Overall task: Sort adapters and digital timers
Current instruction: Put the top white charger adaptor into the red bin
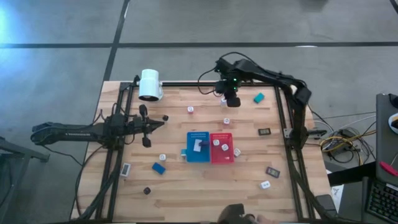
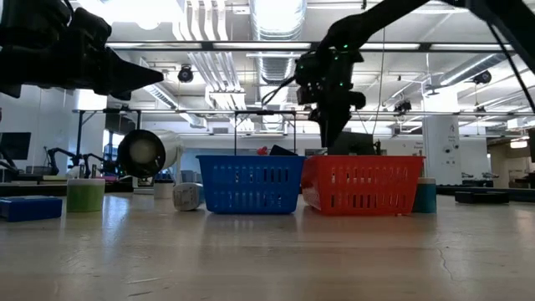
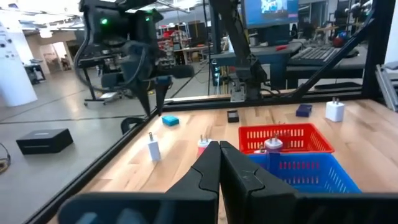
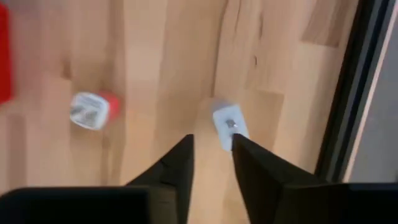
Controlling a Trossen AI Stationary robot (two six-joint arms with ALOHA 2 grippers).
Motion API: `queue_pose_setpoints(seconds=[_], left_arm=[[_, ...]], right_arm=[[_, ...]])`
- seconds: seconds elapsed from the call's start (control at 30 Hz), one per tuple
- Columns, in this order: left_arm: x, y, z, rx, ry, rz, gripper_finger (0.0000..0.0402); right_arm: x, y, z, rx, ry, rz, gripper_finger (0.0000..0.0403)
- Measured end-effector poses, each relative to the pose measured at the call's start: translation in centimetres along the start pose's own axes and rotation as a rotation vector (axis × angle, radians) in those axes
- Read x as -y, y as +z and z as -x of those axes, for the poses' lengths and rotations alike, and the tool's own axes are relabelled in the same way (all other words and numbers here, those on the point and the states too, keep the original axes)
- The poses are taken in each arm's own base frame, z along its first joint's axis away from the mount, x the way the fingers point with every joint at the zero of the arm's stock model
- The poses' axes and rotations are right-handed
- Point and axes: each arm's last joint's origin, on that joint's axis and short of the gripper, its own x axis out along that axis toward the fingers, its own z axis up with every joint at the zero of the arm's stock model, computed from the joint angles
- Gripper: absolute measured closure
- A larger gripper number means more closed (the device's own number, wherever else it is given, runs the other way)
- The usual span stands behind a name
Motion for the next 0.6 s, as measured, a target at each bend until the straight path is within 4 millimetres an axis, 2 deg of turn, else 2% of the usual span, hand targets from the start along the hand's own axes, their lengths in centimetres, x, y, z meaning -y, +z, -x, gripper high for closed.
queue_pose_setpoints(seconds=[0.3, 0.6], left_arm=[[0.1, -0.3, 0.0, -0.007, -0.024, 0.021, 0.0394], [0.1, -0.3, 0.0, -0.007, -0.024, 0.011, 0.0394]], right_arm=[[0.9, 0.5, -3.0, -0.08, 0.048, 0.075, 0.0188], [1.8, 1.0, -4.7, -0.07, 0.001, 0.084, 0.0138]])
